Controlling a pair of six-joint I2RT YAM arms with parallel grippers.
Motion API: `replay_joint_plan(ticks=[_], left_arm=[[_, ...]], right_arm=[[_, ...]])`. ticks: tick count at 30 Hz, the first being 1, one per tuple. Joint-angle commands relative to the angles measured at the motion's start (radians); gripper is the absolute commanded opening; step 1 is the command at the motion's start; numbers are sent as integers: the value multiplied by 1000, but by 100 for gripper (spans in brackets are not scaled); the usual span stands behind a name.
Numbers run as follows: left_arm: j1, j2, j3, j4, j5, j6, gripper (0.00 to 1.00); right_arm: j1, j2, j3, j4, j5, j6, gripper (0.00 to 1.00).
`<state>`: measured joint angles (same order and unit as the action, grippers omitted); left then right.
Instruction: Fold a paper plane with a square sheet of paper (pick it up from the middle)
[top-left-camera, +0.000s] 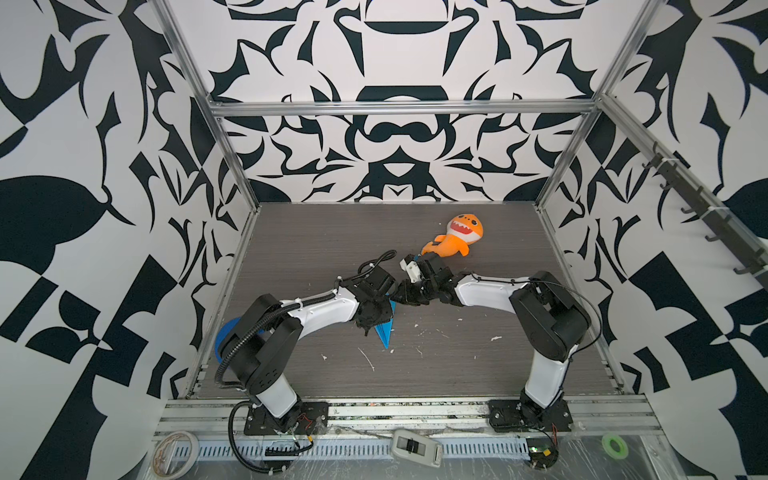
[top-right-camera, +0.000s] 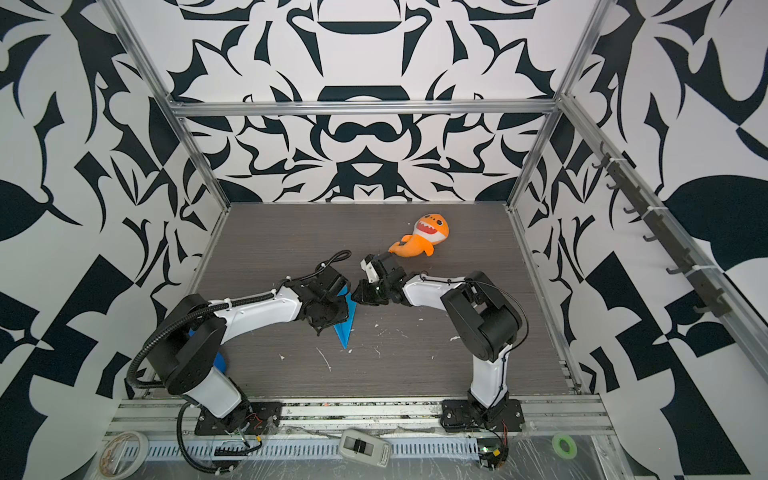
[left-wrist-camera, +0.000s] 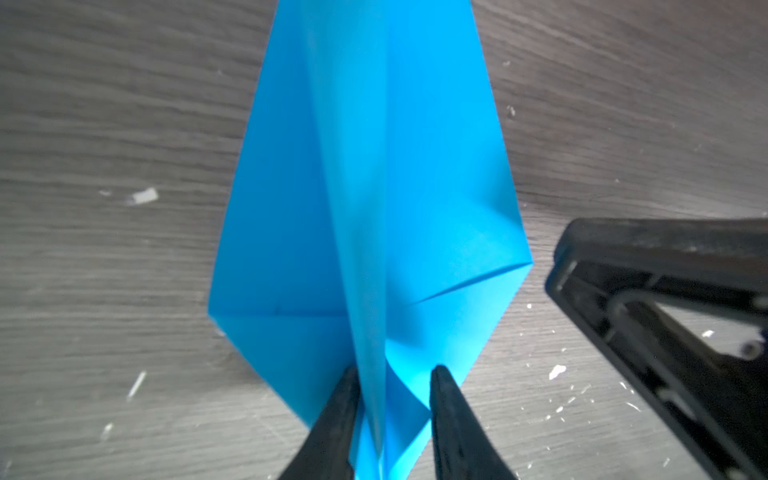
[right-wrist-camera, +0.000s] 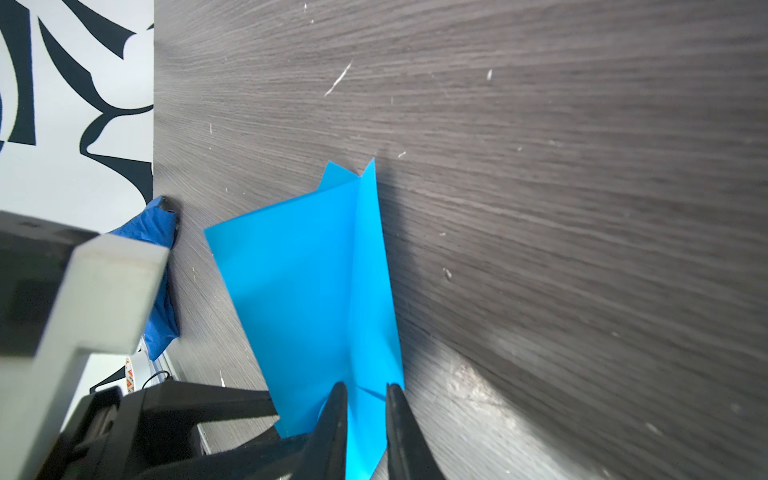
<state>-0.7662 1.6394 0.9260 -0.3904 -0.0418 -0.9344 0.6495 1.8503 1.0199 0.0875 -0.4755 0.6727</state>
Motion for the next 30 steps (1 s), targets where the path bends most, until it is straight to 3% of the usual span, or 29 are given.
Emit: replay_joint_plan(ticks=[1,21,30], left_arm=[[-4,-29,17,-36,-22,4,34],[-4,-45,25,-84,-70,-4,23],[-4,-1,28,-54,-28,-3,21]], right_arm=[[-4,-27,-6,12,-5,-10,21],[-3,-26,-10,12,0,-9,21],[-4,-34,-16,13,6,-9,21]])
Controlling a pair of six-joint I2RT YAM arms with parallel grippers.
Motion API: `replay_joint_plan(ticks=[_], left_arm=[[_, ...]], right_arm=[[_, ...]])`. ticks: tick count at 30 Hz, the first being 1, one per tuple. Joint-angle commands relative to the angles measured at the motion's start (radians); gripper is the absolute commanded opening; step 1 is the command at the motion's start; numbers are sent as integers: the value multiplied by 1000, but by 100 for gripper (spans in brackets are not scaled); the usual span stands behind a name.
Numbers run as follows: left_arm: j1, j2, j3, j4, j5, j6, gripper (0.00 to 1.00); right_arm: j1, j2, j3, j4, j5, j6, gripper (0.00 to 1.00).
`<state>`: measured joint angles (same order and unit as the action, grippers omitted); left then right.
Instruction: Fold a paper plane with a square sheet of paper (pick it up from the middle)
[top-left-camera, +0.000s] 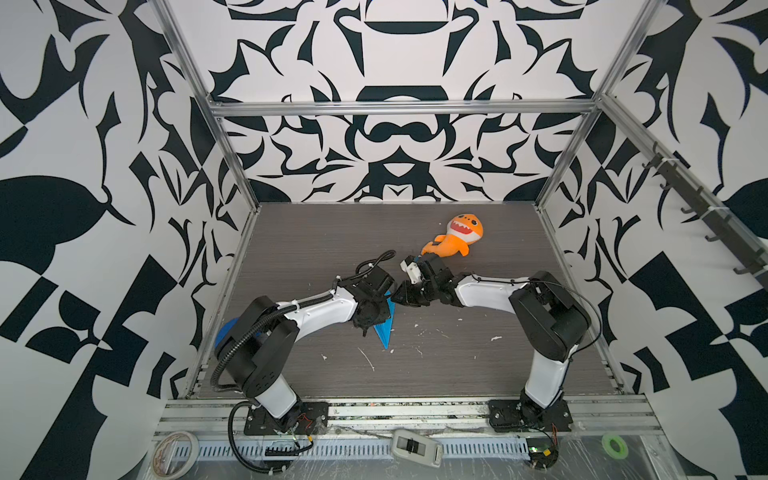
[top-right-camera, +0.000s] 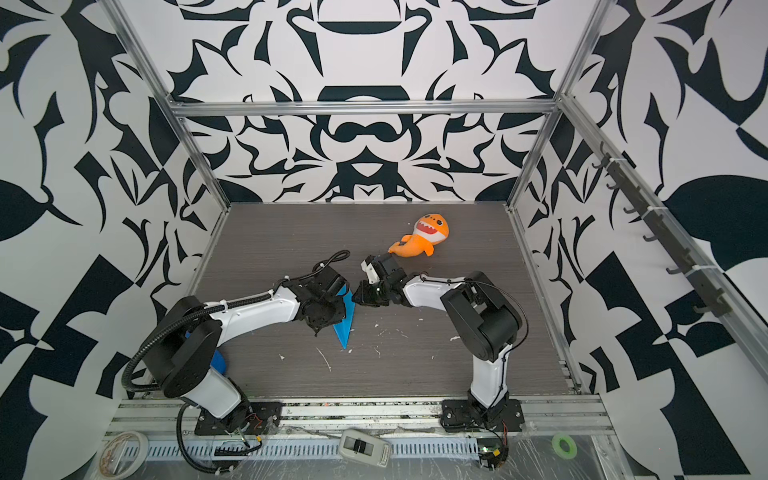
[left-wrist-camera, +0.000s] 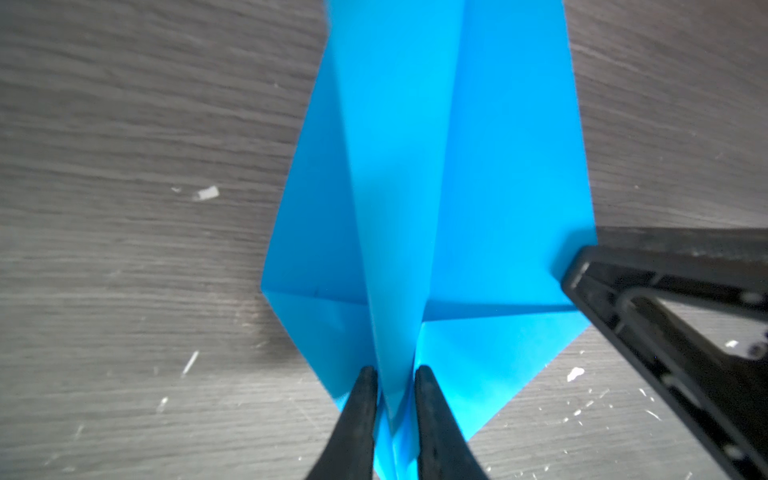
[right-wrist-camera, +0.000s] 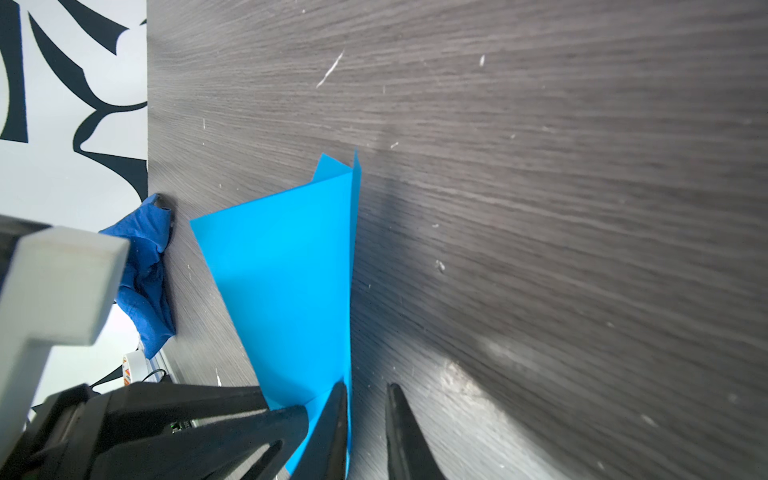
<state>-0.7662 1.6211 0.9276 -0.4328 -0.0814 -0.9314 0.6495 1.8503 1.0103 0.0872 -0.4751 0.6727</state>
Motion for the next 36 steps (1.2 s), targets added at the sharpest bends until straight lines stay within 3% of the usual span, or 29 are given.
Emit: replay_joint_plan(ticks=[1,10,17,21,27,36], left_arm=[[-4,22,29,-10,14,-4,21],[-7,67,57,-17,29,3,20],[-12,68,123,-122,-33,54,5],[-12,47,169,-245,-120,119,2],[-9,80,230,-377,-207,202,3],[-5,176,240,-386,-183,203,10]], right_arm=[[-4,-36,-7,13,7,-9,21],[-5,-45,-12,9,21,-10,21],[-24,-103,-50,12,91,5,21],[-43,-157,-85,-2,172,20,23],[-62,-202,-123,-11,235,33,27],[-64,-204,-128,-17,236,37,27]])
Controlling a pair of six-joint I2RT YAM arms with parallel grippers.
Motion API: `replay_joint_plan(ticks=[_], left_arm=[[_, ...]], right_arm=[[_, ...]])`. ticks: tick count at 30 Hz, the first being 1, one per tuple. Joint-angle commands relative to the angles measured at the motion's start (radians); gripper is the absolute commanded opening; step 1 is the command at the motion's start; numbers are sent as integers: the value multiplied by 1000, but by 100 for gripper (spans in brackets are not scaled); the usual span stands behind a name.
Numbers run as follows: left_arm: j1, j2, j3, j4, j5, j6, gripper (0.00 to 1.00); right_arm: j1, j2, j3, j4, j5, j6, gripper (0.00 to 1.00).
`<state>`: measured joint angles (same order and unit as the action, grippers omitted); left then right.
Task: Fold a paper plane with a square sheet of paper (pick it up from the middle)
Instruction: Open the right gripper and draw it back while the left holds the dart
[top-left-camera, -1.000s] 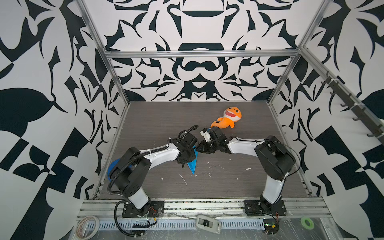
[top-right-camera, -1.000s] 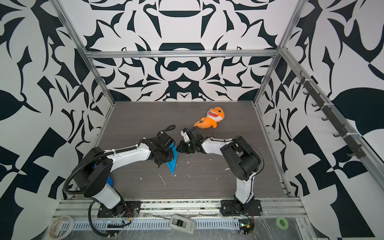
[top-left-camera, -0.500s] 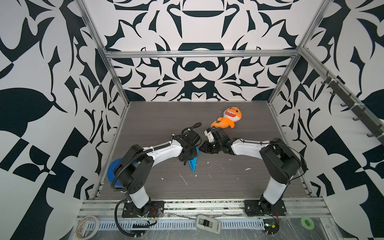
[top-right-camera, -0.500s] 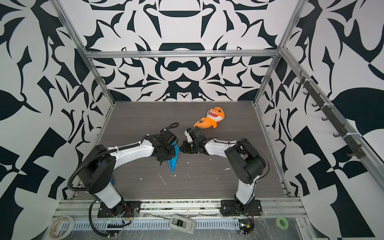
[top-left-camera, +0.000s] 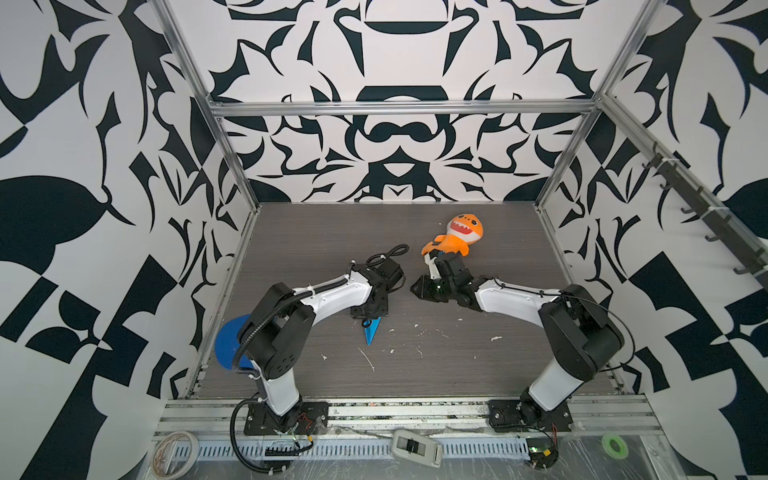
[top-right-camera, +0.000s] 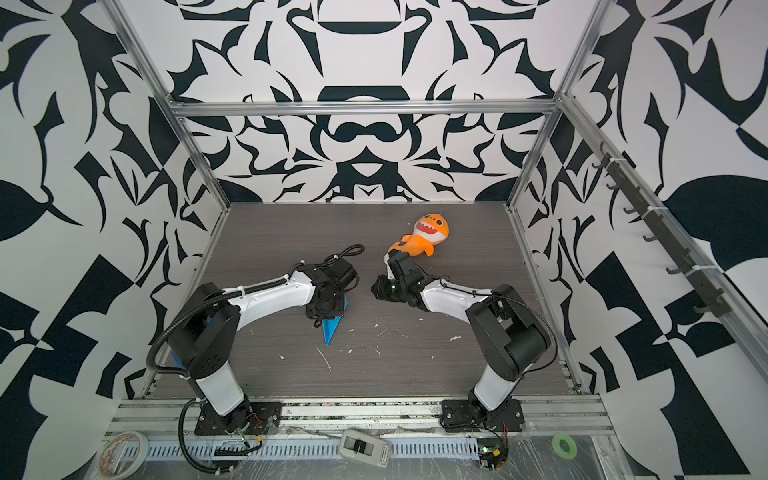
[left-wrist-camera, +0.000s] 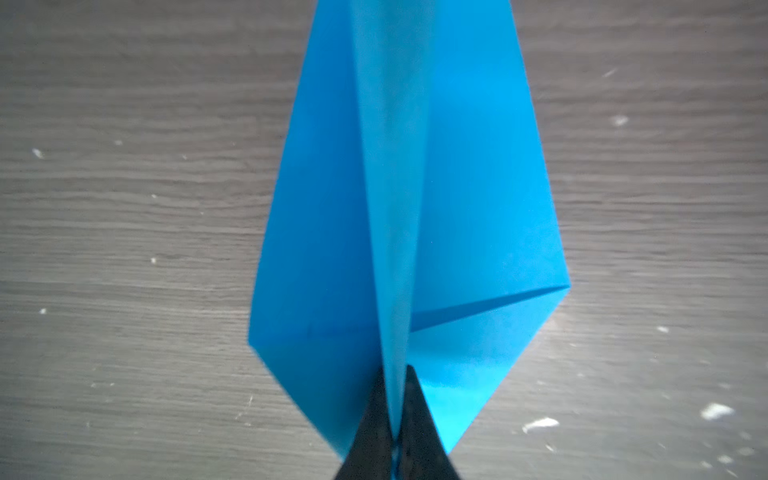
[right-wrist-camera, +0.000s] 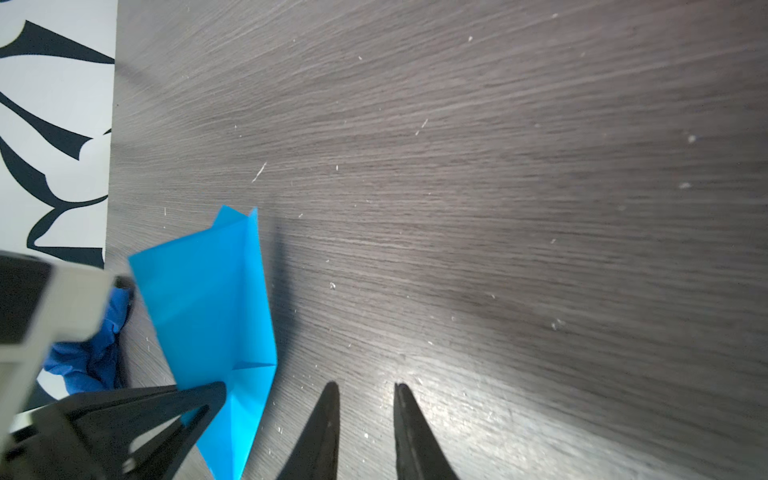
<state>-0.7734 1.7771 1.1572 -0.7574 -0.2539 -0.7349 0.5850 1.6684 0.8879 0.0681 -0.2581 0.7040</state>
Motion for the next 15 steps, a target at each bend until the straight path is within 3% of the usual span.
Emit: replay_joint_plan(ticks=[1,7,15], left_arm=[[2,25,7,-62,-4,3,11],[6,57,-14,-18,35,-24,20],[11,86,-58,16,66,-67,21]], right_arm=[[0,-24,-7,1,20,6,27],[-1,-24,-7,-5,22,3,27],[0,-17,-2,-11,22,5,27]])
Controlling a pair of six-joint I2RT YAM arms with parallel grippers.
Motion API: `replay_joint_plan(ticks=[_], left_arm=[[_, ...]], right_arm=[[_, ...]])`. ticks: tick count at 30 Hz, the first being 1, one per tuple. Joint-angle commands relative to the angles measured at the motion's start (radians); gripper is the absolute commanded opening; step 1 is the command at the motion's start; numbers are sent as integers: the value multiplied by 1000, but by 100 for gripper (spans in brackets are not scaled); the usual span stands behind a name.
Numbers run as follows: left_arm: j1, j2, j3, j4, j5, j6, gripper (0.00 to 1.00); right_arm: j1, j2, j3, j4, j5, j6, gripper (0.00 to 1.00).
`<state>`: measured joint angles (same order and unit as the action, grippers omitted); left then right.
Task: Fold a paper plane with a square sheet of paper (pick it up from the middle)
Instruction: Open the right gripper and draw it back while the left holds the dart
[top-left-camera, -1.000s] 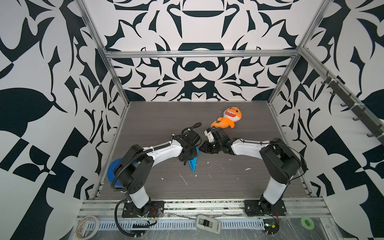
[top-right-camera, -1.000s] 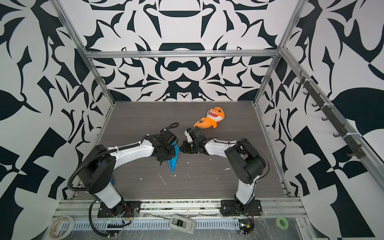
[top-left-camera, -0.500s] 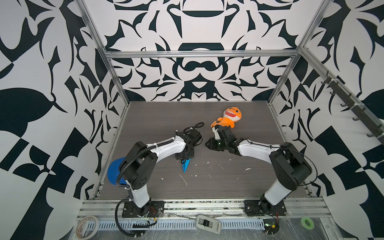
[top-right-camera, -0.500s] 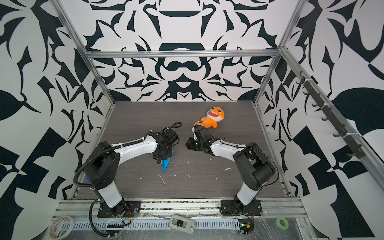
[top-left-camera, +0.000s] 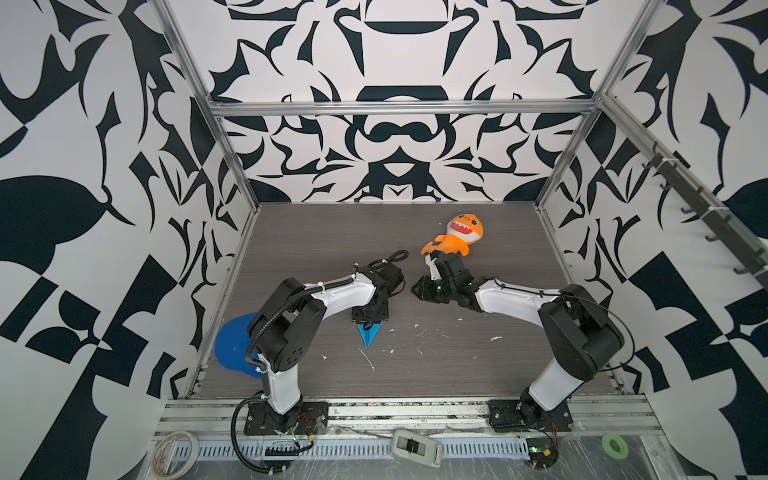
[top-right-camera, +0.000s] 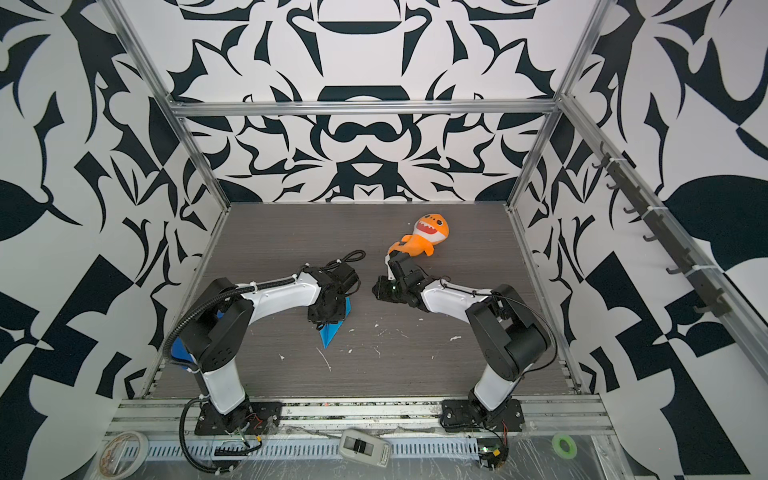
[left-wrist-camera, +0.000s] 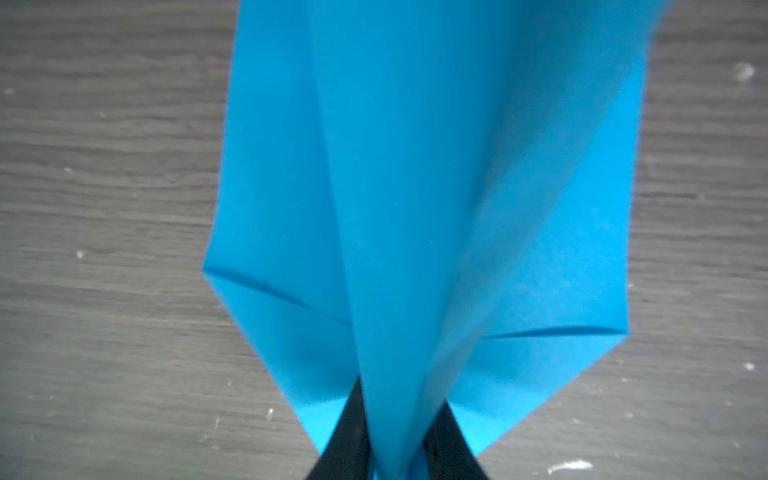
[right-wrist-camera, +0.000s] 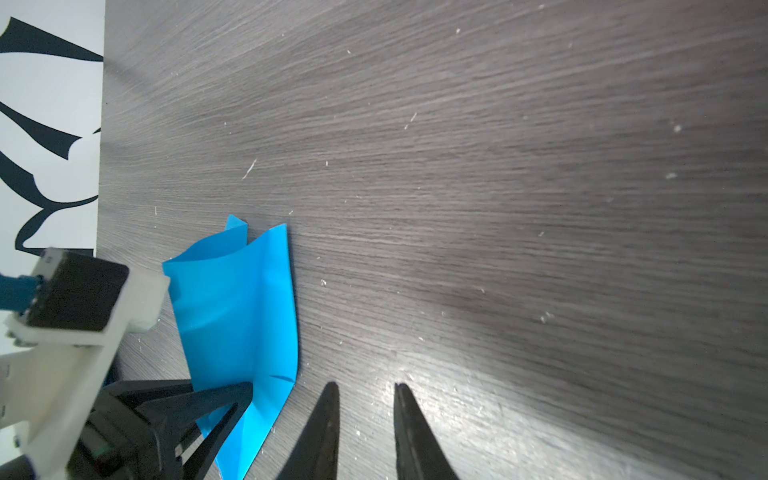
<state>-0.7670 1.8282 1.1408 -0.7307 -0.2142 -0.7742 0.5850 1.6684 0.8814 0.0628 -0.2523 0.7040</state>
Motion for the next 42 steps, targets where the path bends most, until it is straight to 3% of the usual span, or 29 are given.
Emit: replay_joint_plan(ticks=[1,9,16,29,42], left_arm=[[5,36,-44,-7,28,-28,19],[5,2,-6,-31,6,-15,8],[5,-30,99,-21,-32,11,7],[12,248,420,-56,-38,62,9],[23,365,494,-75,-13,47,16]], right_arm=[[0,-18,5,-5,15,6,27],[0,-36,5,-13,30,8,26],[-30,-145,-52,-43,128,11,26],[-105,-300,-150,-107,177,-12,26],[-126,-305,-162,-106,164,-24,26]])
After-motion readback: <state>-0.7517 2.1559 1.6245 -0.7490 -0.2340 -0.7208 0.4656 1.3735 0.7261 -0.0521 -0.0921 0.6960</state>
